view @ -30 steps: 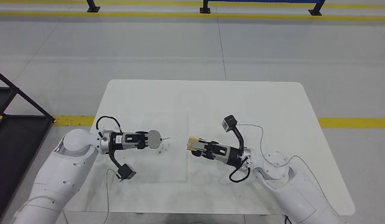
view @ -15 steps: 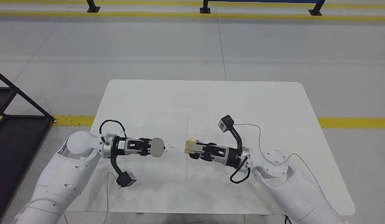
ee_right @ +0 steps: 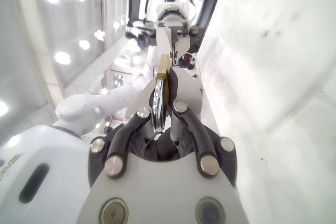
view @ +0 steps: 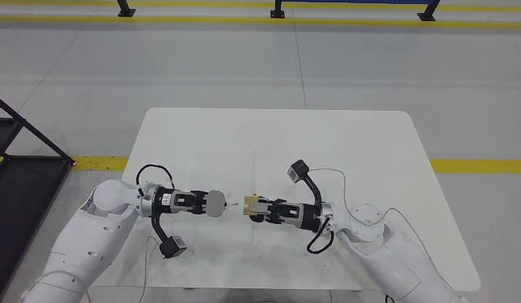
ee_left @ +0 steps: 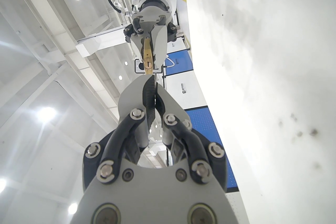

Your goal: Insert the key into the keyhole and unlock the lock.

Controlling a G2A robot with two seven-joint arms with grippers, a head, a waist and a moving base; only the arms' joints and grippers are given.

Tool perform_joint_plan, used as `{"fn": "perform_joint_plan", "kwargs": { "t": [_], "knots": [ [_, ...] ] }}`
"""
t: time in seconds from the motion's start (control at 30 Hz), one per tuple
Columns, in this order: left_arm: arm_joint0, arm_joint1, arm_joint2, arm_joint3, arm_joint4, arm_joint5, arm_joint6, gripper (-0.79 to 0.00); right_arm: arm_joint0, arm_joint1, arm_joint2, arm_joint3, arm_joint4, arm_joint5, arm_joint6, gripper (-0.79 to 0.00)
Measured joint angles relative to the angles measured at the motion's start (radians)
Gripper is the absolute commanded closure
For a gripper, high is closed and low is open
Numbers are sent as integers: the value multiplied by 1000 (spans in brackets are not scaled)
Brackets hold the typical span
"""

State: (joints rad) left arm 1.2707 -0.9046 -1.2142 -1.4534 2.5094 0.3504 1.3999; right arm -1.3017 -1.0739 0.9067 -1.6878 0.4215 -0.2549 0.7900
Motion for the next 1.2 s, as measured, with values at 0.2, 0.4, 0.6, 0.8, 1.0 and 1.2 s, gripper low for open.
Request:
{"fn": "perform_joint_plan", "kwargs": {
  "t": [0.2,0.4,0.6,0.8,1.0,1.2],
  "knots": [
    [-11,-2,12,9,-5,9,-10,0,-1,-5,-4,-1,1,6,-5,0],
    [-21,-4,28,11,-8,8,-15,0,-1,-10,-5,4,-1,7,-10,0],
    [-29,-5,40,17,-5,9,-21,0,3,-15,-4,17,0,7,-22,0],
    [-34,-4,45,21,-1,13,-28,0,1,-18,0,24,-10,9,-37,0],
    [-34,-3,47,20,-4,15,-31,0,-2,-21,4,21,-20,17,-42,0],
    [-33,-2,49,16,1,12,-38,0,-2,-24,6,22,-24,17,-39,0]
  ]
}}
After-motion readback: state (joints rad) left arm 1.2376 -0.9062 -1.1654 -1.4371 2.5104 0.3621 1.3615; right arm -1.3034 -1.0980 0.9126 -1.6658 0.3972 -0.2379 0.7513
